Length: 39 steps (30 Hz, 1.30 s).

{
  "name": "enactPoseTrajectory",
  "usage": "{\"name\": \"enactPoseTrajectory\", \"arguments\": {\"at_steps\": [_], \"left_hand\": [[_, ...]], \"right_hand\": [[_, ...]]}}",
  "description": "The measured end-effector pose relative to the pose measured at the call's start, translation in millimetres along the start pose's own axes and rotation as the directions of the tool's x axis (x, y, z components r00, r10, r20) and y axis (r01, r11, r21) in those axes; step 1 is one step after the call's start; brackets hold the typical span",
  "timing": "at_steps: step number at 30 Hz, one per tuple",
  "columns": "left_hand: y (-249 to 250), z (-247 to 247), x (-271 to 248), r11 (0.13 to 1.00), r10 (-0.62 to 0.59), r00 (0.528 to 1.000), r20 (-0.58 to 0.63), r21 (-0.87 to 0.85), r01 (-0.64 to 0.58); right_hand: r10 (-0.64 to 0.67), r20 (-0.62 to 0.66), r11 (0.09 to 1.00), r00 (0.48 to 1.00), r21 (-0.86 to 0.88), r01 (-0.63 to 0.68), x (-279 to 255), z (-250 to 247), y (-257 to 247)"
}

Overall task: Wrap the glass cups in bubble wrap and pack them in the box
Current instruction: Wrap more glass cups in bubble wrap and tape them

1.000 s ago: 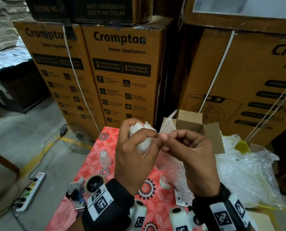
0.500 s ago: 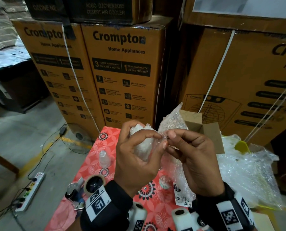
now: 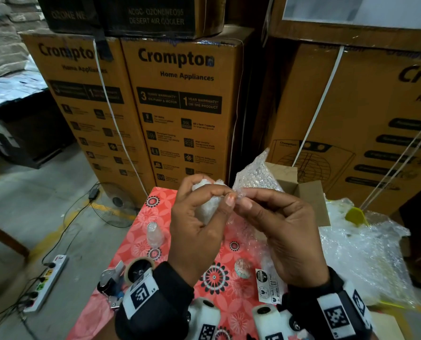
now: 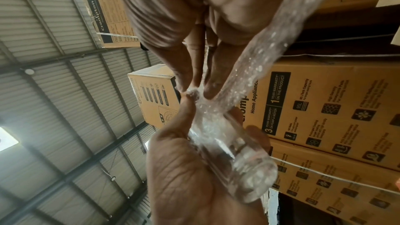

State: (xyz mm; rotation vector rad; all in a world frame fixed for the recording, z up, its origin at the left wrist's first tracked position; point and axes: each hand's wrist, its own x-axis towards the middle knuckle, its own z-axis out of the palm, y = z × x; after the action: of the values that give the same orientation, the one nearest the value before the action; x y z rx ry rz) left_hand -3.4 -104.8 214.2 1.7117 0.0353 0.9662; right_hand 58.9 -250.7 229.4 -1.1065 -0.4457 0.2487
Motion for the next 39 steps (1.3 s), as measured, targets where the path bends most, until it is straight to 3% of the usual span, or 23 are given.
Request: {"name": "enactPoseTrajectory", "arguments": {"at_steps": [7,17,23,27,29,35,39], "left_hand": [[1.2,3.7,0.4,1.0,0.003,1.0,-0.008,-0.02,-0.003],[-1.0,-0.4,-0.7,0.962,-0.178,0.983,0.043,-0.202,0.184],[9.3,-2.0,0.6,0.956,-0.202,0.977,0.074,-0.2,0.213],[4.6,-2.1,-0.3,0.956,-0.234,0.97,0.063,-0.165,0.241],[2.2,-3.9,-0.2,0.953,-0.246,0.967,0.066,-0.163,0.254],[5.5,-7.5,3.0,0.894,-0.361,0.93,0.074,-0.257,0.368],[3.4,-14.7,5.5,0.85,-0.436,0.897,0.072,-0.294,0.437]], "right_hand": [[-0.112,-0.038,0.987,0.993,-0.116,0.107,-1.6,0.7,-1.2],[-0.112,-0.038,0.971,0.993,-0.216,0.101,-1.9,1.1,-1.6],[-0.294,0.039,0.822,0.955,-0.499,0.273,-5.9,2.3,-3.0],[-0.42,0.113,0.681,0.901,-0.617,0.395,-8.1,4.1,-5.2],[-0.426,0.127,0.654,0.896,-0.641,0.401,-7.8,2.5,-5.8],[-0.251,0.029,0.847,0.968,-0.477,0.234,-6.3,-7.6,-3.5],[-0.089,-0.05,0.984,0.995,-0.16,0.08,-5.8,-13.6,-10.3]]}}
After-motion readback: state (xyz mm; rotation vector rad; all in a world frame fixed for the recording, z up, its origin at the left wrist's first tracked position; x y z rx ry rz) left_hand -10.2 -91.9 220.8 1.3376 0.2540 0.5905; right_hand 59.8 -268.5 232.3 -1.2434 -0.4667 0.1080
